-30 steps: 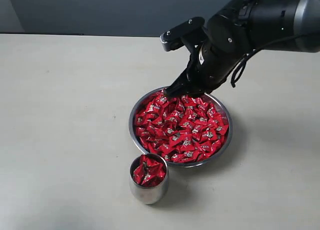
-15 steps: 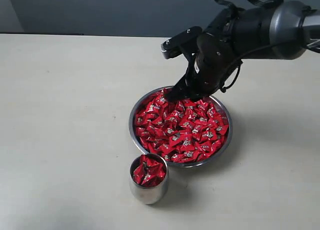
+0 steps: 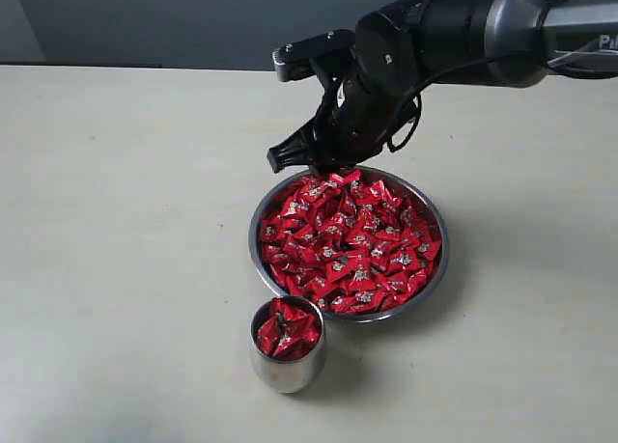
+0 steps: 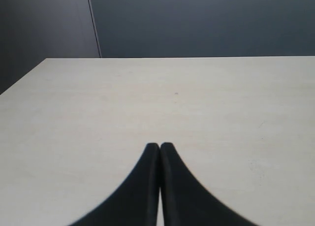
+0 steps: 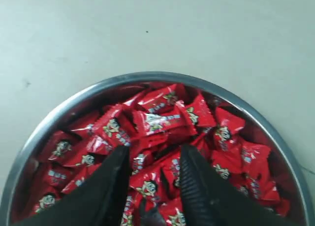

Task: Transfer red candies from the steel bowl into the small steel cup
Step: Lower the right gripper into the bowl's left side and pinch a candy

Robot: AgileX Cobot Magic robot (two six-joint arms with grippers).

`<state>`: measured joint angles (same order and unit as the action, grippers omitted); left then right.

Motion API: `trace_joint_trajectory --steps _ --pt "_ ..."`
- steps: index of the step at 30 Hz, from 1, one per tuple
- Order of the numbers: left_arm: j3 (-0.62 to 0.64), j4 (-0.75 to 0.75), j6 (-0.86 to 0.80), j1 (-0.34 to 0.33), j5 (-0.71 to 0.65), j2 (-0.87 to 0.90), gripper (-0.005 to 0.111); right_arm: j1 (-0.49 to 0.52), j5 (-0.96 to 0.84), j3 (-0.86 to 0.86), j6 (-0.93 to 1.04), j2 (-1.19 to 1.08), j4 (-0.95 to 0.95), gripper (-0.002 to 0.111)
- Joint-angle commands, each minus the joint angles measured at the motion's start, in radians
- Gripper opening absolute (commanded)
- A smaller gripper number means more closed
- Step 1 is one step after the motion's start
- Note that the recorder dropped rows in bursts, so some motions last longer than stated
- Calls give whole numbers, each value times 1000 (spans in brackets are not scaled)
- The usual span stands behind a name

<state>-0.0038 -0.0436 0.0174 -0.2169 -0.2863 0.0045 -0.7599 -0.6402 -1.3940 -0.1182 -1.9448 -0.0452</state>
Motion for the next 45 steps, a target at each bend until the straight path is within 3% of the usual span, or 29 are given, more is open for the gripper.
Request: trace_joint_trajectory --steps 1,10,15,23,45 --pt "4 -1 3 -1 2 -4 0 3 -4 -18 154 -41 76 35" --pt "4 -1 3 -1 2 -4 0 2 9 -21 280 -87 85 35" --pt "4 -1 3 -1 2 -4 0 2 7 -21 485 -87 168 35" --pt "4 -1 3 -1 2 -4 0 2 30 -21 674 -87 147 32" --pt "4 -1 3 -1 2 -4 0 -39 -7 -68 683 -147 139 30"
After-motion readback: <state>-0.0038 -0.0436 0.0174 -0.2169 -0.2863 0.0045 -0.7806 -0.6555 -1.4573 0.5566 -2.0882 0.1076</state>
